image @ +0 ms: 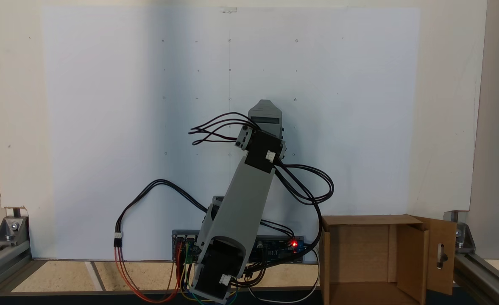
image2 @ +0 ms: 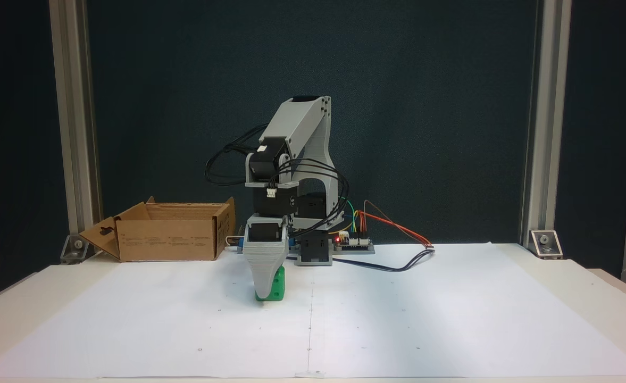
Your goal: Grasp a green dice and put it in the bin.
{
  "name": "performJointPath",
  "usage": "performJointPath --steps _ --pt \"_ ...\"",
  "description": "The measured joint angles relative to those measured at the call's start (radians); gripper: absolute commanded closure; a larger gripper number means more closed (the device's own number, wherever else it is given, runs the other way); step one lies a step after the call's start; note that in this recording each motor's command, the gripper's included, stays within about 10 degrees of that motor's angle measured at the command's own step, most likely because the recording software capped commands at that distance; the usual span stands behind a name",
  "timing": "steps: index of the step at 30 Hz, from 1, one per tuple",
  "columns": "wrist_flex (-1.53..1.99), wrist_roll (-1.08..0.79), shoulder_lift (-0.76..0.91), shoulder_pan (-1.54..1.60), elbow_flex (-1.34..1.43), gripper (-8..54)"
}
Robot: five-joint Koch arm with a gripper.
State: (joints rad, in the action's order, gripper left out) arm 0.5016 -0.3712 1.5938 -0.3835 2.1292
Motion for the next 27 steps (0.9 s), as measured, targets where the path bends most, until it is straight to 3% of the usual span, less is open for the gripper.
performJointPath --steps 7,13,19,23,27 --pt "-0.006 0.0 0.0 -0.002 0.0 17.5" --pt "-0.02 0.0 0.0 -0.002 0.0 33.7" --pt "-0.025 0.0 0.008 0.0 0.0 33.8" --pt "0.002 0.002 0.104 0.003 -0.008 33.8" --pt "0.224 0.017 0.201 0.012 -0.239 33.8"
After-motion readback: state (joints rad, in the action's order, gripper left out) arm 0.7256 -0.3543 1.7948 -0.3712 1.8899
